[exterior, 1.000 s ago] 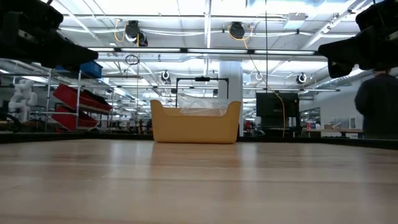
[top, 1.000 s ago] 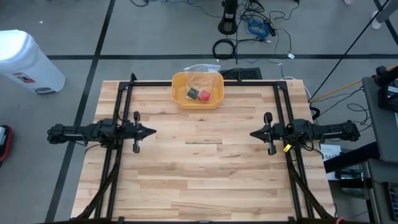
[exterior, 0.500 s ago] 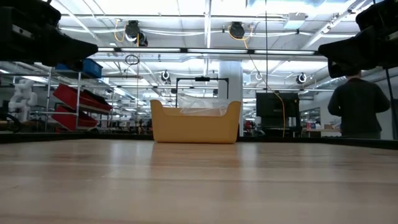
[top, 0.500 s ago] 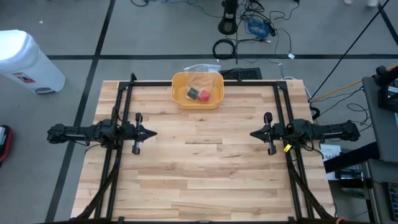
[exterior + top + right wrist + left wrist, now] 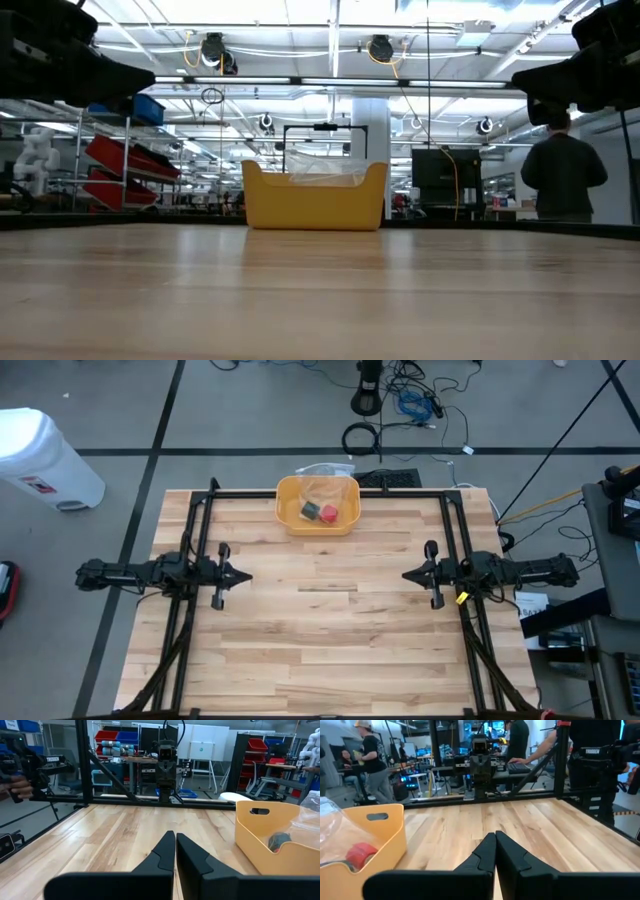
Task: Roll bandage
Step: Return to Home Position
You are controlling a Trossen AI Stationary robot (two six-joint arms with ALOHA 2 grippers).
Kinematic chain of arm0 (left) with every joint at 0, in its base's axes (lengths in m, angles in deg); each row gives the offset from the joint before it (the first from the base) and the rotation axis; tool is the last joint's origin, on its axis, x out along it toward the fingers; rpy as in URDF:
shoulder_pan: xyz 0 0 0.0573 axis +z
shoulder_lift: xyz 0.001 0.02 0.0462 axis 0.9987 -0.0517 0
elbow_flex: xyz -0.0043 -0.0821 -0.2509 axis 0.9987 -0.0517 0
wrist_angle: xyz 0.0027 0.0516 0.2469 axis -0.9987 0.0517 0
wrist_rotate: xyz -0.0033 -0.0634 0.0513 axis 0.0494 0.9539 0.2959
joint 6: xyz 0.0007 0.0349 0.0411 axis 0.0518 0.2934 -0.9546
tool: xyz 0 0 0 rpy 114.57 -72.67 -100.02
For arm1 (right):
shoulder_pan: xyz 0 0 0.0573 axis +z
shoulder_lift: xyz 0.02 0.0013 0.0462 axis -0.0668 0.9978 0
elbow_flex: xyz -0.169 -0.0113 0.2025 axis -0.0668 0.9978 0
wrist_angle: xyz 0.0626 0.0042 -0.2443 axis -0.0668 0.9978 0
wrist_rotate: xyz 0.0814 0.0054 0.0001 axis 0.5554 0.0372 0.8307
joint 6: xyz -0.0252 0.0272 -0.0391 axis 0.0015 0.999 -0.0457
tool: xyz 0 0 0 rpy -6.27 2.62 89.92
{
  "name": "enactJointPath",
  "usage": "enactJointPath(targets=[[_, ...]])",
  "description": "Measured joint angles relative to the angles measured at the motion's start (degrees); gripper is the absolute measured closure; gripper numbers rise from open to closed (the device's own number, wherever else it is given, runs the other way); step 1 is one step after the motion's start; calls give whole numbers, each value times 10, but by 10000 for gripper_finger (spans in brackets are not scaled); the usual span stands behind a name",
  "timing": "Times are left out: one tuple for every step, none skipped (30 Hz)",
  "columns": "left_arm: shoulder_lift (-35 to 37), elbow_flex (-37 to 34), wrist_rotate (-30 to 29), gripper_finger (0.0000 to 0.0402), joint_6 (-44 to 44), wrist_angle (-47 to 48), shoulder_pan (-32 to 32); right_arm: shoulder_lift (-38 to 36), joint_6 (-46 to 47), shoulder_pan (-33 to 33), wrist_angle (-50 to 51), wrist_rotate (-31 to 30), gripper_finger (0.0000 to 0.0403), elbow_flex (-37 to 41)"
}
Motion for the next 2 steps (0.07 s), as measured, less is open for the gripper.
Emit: enactJointPath(targets=[[0, 0, 0, 391, -3, 0, 0, 0, 0, 0, 0, 0, 402, 0], [0, 0, 0, 391, -3, 0, 0, 0, 0, 0, 0, 0, 402, 0]])
